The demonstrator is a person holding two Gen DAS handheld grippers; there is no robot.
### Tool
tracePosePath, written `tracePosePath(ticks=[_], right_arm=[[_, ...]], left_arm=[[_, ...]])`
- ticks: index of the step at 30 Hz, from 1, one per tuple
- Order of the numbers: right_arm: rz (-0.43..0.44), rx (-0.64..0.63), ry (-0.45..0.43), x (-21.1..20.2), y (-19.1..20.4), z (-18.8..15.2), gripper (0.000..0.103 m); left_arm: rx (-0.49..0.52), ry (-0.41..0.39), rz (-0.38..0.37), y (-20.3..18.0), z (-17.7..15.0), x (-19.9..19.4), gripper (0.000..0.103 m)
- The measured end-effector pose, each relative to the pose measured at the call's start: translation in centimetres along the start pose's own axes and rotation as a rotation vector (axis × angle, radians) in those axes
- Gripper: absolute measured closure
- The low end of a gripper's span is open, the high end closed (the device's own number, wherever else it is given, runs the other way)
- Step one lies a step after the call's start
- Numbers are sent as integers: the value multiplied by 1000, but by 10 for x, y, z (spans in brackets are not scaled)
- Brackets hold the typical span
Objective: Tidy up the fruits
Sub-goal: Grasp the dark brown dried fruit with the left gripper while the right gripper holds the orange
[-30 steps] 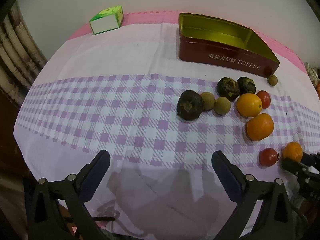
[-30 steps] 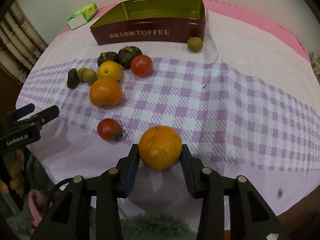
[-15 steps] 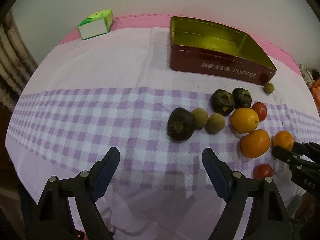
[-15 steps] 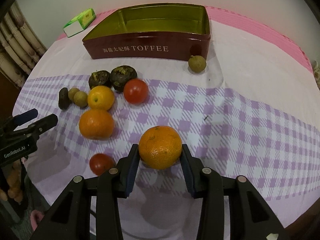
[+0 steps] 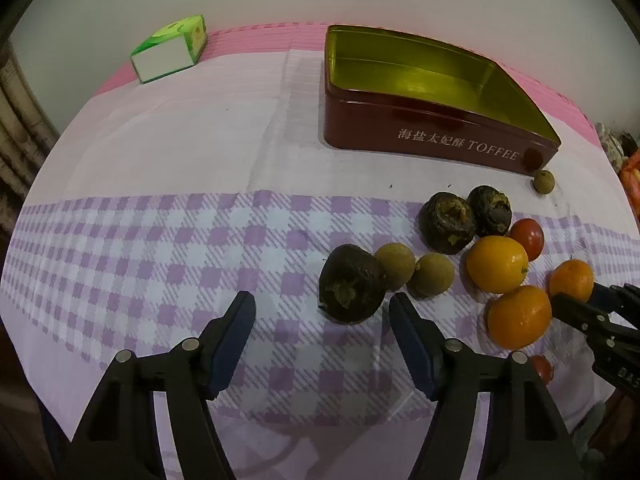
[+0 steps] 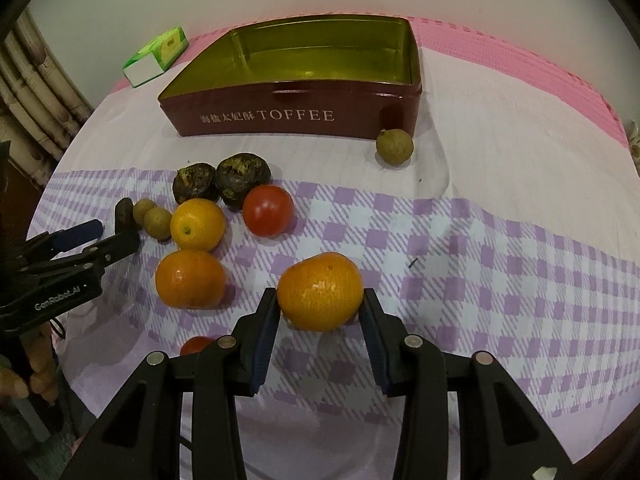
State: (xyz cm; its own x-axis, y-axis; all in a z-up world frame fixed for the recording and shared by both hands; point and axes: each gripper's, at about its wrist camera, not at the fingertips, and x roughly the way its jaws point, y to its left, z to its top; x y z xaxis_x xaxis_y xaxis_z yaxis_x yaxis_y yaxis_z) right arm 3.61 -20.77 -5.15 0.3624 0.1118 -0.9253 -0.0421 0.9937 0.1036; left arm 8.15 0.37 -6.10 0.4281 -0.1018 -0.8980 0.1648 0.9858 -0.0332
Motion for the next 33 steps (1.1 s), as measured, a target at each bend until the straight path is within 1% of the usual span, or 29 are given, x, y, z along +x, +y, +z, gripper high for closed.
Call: tracePosePath(ticks=[4,6,9,12,13,14,25,33], right_arm=[[1,-2,3,0,0,1,65],[1,-4,2,0,0,1,65],[-1,-6,2,1,0,1,65],[-2,-10,1,1,0,2,65],[-3,-9,1,1,1,1,65],[-3,-9,1,1,0,0,65],[4,-7,3,1,0,0,65],[13,-5,2,3,2,-2,65]], left_arm=[[12,7,-9,-3,4,6,43],[19,2,-12,-6,5,6,46],[25,-3,-18,-8,6,7,52],[35,-10,-30,-11,6,8,62],[37,-12,-34,-12,6,8,67],[39,-13,-37,-13,7,8,69],[23,-19,-100,-9,4,4,72],[30,-27,-100,-11,1,1,73]])
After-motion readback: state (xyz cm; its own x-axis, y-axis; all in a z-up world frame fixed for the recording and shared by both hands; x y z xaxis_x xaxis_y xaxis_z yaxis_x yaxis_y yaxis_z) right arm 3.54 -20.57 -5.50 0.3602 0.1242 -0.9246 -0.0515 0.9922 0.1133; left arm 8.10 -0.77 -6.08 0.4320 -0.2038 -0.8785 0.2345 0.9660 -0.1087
